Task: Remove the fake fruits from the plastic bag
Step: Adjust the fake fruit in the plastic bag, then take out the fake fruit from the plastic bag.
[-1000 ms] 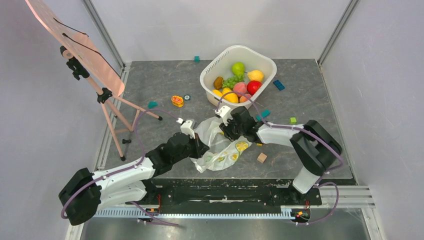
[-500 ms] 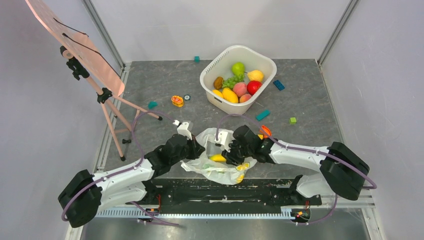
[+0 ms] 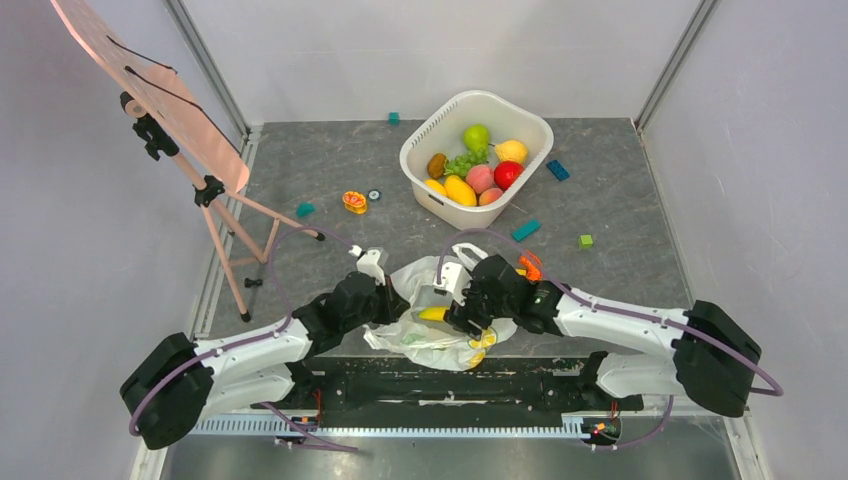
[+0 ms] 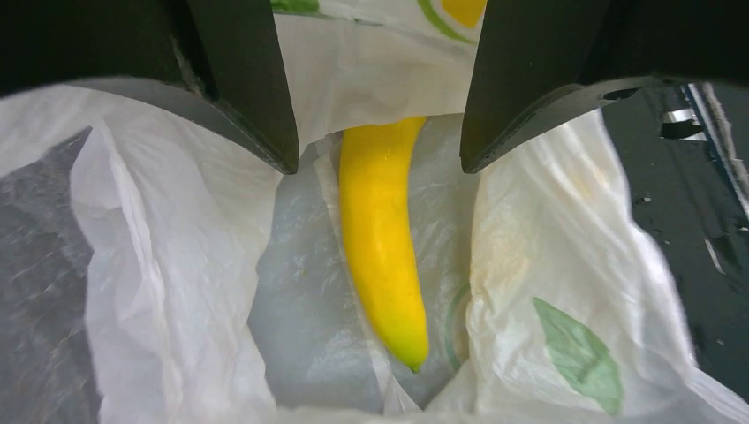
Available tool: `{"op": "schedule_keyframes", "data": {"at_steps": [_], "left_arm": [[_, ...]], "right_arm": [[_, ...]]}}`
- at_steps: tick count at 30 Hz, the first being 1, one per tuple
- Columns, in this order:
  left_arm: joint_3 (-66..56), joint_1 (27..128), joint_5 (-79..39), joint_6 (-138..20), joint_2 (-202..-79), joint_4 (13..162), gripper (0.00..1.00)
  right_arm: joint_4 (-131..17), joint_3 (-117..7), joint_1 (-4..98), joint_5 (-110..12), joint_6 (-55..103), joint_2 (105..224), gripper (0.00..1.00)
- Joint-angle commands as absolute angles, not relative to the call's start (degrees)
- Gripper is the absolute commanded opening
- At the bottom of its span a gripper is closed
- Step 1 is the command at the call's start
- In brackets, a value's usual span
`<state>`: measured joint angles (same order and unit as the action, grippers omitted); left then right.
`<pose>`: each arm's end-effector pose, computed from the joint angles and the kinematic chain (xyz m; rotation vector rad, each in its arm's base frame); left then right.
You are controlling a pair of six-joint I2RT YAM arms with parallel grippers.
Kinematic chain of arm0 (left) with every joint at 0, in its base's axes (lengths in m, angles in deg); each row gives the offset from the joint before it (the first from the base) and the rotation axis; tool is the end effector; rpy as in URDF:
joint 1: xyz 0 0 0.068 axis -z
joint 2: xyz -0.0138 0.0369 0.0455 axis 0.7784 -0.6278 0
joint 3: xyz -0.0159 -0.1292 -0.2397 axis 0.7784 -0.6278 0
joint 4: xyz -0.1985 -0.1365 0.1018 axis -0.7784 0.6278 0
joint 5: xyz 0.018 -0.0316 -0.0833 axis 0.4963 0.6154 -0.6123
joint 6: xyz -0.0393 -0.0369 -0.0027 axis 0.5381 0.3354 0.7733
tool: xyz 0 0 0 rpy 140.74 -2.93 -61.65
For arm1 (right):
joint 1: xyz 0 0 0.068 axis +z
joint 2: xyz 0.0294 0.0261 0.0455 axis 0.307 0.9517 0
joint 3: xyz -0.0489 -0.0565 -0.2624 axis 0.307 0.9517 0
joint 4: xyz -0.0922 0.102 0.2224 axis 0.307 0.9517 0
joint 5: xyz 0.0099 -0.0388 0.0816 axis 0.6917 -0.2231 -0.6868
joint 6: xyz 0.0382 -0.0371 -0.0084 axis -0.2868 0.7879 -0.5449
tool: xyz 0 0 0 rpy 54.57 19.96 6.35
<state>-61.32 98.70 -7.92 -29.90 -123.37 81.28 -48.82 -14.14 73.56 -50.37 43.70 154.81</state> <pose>0.1325 -0.1410 0.1565 0.0985 2.2690 -0.7851 0.1334 0.2052 0.1894 -1.4216 1.9532 0.5396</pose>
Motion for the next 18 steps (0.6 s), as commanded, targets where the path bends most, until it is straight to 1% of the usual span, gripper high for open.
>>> {"op": "schedule_keyframes", "data": {"at_steps": [1, 5, 8, 13, 18], "left_arm": [[-61.91, 98.48, -8.80, -31.17, -123.65, 78.29, 0.02], [-62.08, 98.48, -8.81, -31.23, -123.66, 78.20, 0.02], [-62.26, 98.44, -8.92, -31.12, -123.65, 78.19, 0.02], [-62.26, 98.48, -8.98, -30.89, -123.63, 78.10, 0.02], [-62.00, 98.48, -9.18, -30.87, -123.39, 78.38, 0.02]], "right_arm": [[-48.52, -18.94, 74.26, -53.48, 46.18, 151.04, 0.70], [-47.61, -21.43, 74.69, -59.30, 50.80, 151.79, 0.69], [-44.34, -24.76, 74.99, -60.82, 54.63, 155.22, 0.68], [-39.18, -30.66, 75.03, -61.89, 60.02, 164.52, 0.67], [-35.88, -34.72, 75.01, -60.59, 61.32, 173.47, 0.70]]}}
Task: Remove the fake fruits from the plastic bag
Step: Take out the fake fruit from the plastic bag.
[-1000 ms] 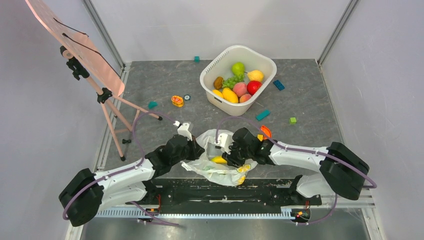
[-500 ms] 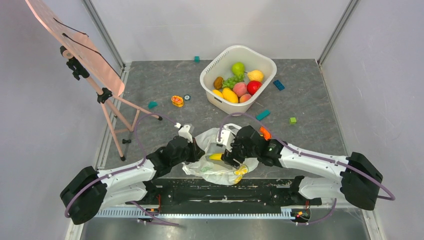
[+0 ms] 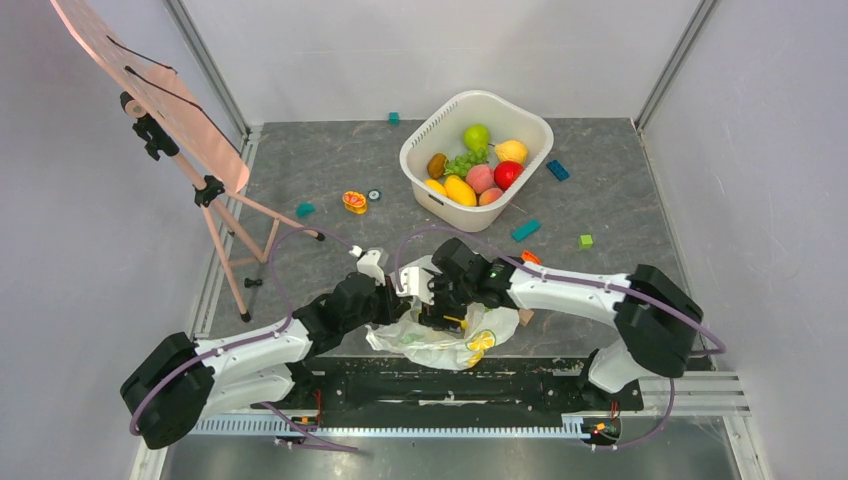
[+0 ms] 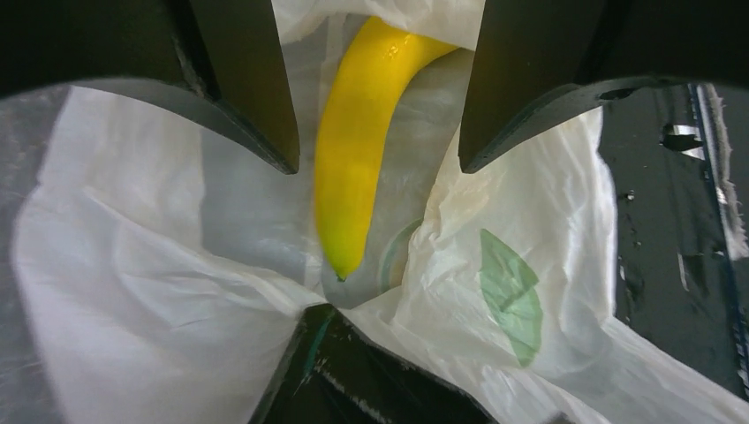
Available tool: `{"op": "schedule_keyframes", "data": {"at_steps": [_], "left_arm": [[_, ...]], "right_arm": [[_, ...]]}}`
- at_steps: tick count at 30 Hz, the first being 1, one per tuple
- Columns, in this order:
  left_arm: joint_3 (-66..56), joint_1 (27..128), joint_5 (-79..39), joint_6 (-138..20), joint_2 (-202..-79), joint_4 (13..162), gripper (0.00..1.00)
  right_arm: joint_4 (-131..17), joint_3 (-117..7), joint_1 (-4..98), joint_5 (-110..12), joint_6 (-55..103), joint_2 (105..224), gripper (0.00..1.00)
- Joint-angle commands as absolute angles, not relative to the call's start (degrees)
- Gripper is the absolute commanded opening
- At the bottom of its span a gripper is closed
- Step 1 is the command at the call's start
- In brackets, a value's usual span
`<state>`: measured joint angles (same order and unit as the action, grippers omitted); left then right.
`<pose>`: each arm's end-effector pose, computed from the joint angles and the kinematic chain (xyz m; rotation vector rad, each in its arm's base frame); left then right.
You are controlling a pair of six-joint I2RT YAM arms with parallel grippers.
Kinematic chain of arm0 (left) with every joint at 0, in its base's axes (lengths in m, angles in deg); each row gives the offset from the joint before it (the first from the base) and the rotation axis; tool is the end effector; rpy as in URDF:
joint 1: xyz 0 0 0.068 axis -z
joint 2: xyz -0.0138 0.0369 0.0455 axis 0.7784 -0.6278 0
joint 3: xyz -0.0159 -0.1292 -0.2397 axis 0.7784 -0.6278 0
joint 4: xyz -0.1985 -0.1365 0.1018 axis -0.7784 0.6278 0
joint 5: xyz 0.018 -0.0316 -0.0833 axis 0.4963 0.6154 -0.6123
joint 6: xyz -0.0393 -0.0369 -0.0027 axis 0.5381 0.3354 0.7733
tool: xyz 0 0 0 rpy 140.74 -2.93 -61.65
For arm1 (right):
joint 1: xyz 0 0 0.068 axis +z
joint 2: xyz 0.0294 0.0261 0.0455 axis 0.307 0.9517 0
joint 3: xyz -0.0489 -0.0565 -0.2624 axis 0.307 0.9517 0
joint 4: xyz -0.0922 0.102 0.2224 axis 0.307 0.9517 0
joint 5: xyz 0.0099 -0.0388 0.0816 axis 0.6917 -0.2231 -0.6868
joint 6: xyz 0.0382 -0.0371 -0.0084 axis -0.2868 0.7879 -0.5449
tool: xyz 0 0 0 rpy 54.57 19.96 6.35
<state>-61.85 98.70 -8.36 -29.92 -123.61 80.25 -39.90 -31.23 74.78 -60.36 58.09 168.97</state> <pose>0.1320 -0.1409 0.1545 0.1033 2.2672 -0.7953 0.1561 0.2606 0.2082 -1.7813 1.7587 0.6285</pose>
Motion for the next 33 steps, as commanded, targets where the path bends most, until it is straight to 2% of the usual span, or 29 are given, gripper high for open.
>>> {"op": "schedule_keyframes", "data": {"at_steps": [1, 10, 15, 20, 29, 33], "left_arm": [[-62.00, 98.48, -9.11, -30.90, -123.23, 78.44, 0.02], [-62.26, 98.47, -8.64, -30.86, -122.36, 79.02, 0.02], [-62.26, 98.48, -8.58, -30.91, -122.46, 79.03, 0.02], [-62.26, 98.48, -8.45, -30.90, -122.28, 79.07, 0.02], [-62.04, 98.48, -8.05, -30.48, -121.12, 79.68, 0.02], [-61.56, 98.48, -8.40, -30.57, -121.27, 79.87, 0.02]], "right_arm": [[-36.05, -34.82, 75.01, -60.17, 61.37, 174.70, 0.70], [-37.68, -32.76, 75.01, -58.29, 60.37, 177.71, 0.67], [-37.92, -32.00, 75.01, -58.16, 59.22, 177.11, 0.38], [-38.56, -32.15, 75.01, -57.92, 56.66, 171.79, 0.30], [-43.86, -33.11, 75.01, -57.37, 50.51, 158.56, 0.24], [-54.80, -30.60, 75.03, -53.55, 42.66, 153.93, 0.25]]}}
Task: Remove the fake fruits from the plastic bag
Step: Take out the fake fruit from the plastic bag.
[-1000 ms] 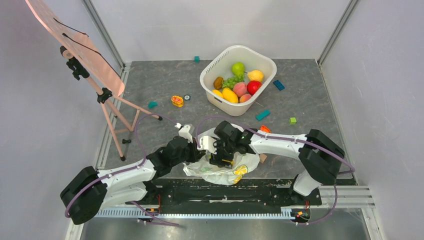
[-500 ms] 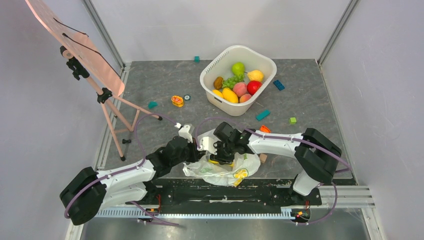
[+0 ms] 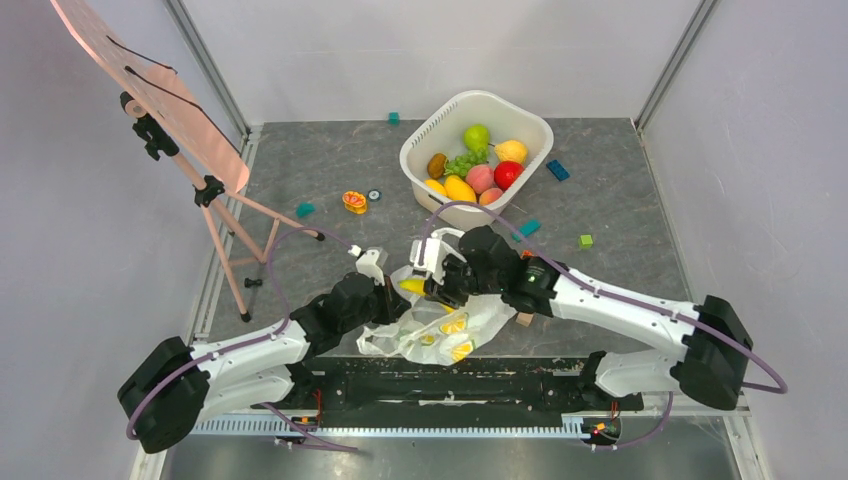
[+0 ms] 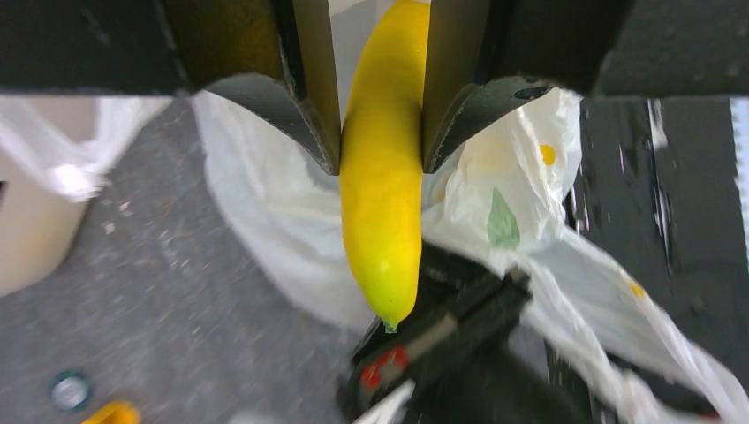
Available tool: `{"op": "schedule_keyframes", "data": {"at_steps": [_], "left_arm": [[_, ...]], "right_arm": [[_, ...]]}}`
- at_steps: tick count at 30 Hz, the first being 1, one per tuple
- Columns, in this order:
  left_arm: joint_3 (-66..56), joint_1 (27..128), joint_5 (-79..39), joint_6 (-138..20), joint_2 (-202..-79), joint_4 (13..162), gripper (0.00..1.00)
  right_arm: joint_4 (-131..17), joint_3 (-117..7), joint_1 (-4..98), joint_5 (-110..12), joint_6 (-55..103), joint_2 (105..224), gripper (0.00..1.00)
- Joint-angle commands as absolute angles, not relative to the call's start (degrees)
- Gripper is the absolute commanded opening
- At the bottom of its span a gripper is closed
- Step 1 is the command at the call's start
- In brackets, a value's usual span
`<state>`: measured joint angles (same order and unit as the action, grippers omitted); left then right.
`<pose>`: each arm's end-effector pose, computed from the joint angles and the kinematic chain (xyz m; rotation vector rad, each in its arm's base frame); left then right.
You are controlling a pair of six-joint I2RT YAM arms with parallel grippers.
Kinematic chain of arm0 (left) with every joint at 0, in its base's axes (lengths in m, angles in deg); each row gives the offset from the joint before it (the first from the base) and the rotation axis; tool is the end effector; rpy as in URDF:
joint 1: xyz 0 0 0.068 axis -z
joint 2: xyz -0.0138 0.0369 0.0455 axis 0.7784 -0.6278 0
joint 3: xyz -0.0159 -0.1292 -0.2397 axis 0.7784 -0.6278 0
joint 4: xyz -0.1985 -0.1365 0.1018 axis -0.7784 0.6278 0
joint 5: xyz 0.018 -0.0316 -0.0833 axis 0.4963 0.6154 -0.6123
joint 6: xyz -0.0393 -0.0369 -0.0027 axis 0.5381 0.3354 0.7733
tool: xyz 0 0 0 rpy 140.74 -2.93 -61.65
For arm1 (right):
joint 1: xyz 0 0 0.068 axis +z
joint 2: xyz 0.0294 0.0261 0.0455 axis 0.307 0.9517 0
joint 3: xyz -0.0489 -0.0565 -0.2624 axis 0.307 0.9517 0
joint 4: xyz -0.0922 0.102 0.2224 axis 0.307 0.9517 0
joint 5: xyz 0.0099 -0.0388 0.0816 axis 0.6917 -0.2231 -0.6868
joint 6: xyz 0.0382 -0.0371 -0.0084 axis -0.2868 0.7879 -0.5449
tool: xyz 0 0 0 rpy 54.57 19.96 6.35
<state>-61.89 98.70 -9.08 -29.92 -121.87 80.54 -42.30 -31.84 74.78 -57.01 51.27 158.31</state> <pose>0.1305 -0.1400 0.1590 0.1091 2.2478 -0.8238 0.1480 0.2445 0.2657 -1.5371 1.6802 0.6464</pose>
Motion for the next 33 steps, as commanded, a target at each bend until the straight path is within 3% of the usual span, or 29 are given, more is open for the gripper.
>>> {"op": "schedule_keyframes", "data": {"at_steps": [1, 9, 16, 24, 33], "left_arm": [[-61.39, 98.48, -8.50, -30.58, -121.27, 79.95, 0.02], [-60.51, 98.46, -9.48, -30.39, -120.98, 80.47, 0.02], [-60.17, 98.48, -10.51, -30.59, -120.22, 81.39, 0.02], [-60.90, 98.48, -9.92, -30.84, -116.25, 83.83, 0.02], [-61.36, 98.48, -9.30, -31.47, -114.93, 85.40, 0.02]], "right_arm": [[-58.32, -29.62, 75.01, -51.68, 40.39, 152.98, 0.26], [-73.98, -29.98, 75.01, -33.57, 28.85, 155.38, 0.27], [-78.39, -36.33, 75.01, -15.76, 39.34, 162.08, 0.27], [-86.19, -34.73, 75.01, -16.86, 72.39, 163.11, 0.22], [-84.81, -35.67, 74.74, -17.81, 85.75, 159.98, 0.28]]}}
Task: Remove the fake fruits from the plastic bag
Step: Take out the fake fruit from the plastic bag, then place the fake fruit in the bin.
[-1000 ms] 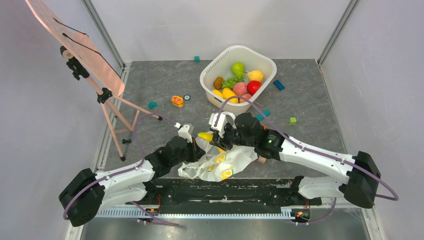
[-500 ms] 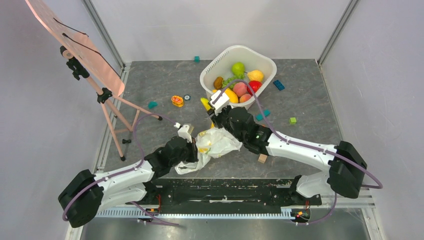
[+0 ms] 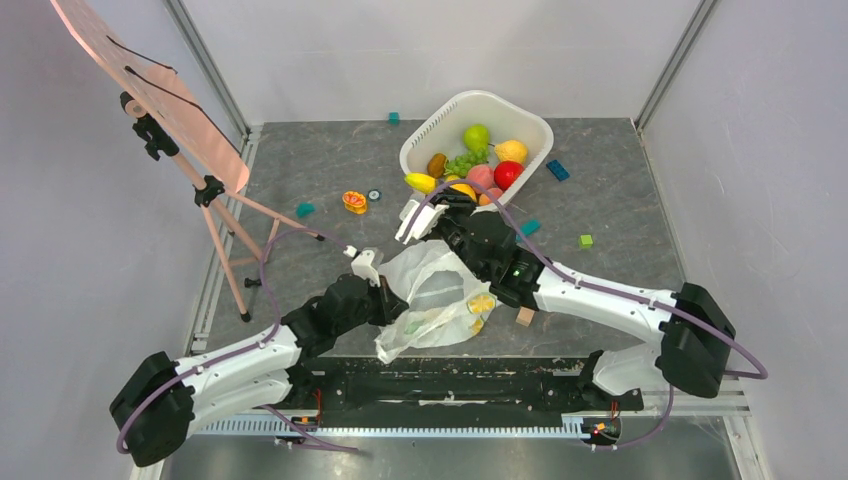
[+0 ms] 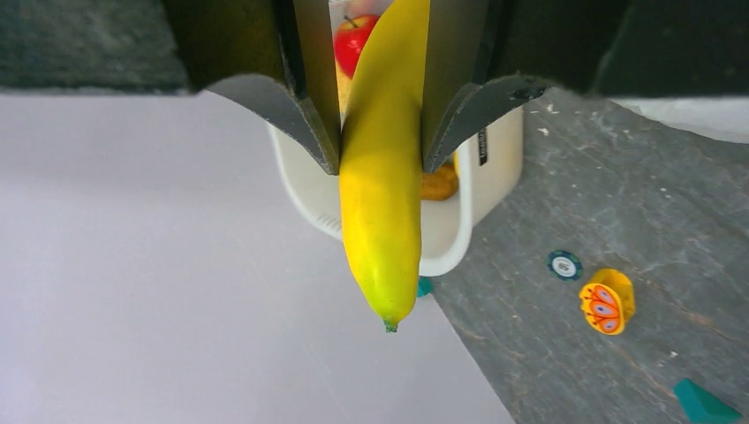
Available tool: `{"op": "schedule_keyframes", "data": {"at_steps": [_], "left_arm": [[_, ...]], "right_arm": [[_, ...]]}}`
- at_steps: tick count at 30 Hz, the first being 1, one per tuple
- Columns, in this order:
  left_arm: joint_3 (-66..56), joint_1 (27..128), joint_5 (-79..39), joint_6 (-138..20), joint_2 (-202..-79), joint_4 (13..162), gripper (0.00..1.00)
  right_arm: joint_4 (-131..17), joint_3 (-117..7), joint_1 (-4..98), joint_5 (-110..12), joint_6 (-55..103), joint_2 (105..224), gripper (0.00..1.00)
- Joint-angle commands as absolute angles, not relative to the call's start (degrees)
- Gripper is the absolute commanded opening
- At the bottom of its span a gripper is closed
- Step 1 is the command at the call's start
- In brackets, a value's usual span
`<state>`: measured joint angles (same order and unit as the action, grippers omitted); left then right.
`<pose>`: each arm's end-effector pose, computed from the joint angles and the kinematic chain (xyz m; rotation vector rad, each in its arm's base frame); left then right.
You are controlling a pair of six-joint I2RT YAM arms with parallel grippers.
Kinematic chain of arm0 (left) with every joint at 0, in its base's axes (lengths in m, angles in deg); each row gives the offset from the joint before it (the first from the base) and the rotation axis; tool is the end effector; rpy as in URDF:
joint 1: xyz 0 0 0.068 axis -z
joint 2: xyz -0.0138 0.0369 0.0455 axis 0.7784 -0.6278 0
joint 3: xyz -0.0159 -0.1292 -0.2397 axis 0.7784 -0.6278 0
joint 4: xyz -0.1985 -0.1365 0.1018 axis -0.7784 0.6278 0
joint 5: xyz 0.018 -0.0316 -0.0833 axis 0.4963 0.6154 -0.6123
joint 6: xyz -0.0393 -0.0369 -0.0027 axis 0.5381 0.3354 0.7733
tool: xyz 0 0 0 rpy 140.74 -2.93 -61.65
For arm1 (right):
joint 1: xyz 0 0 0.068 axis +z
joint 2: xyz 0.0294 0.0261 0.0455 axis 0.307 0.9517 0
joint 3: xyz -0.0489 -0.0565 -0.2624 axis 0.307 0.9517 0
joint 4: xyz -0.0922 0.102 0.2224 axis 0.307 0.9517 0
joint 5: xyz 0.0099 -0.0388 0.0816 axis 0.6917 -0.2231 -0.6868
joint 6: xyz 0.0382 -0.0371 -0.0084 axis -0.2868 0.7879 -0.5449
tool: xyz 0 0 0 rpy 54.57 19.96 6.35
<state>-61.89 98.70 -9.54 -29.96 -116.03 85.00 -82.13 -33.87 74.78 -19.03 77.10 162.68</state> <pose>0.1239 -0.1331 0.1687 0.1131 2.2271 -0.8469 0.1886 0.2644 0.3260 -1.0184 1.2000 -0.1598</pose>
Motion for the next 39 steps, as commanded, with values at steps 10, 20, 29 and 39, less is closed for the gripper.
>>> {"op": "schedule_keyframes", "data": {"at_steps": [10, 20, 29, 39], "left_arm": [[-60.77, 98.48, -9.81, -31.60, -115.16, 85.56, 0.02], [-60.42, 98.48, -11.01, -31.21, -114.80, 85.74, 0.02], [-59.72, 98.48, -10.66, -31.85, -113.60, 87.40, 0.02], [-59.44, 98.47, -10.26, -32.26, -112.84, 88.39, 0.02]], "right_arm": [[-81.32, -49.35, 62.40, -18.08, 66.89, 169.80, 0.18], [-73.34, -66.29, 49.42, -18.51, 43.55, 185.96, 0.19], [-60.44, -78.62, 39.13, -30.02, 23.92, 200.47, 0.18], [-59.05, -79.23, 36.35, -35.72, 20.73, 207.11, 0.28]]}}
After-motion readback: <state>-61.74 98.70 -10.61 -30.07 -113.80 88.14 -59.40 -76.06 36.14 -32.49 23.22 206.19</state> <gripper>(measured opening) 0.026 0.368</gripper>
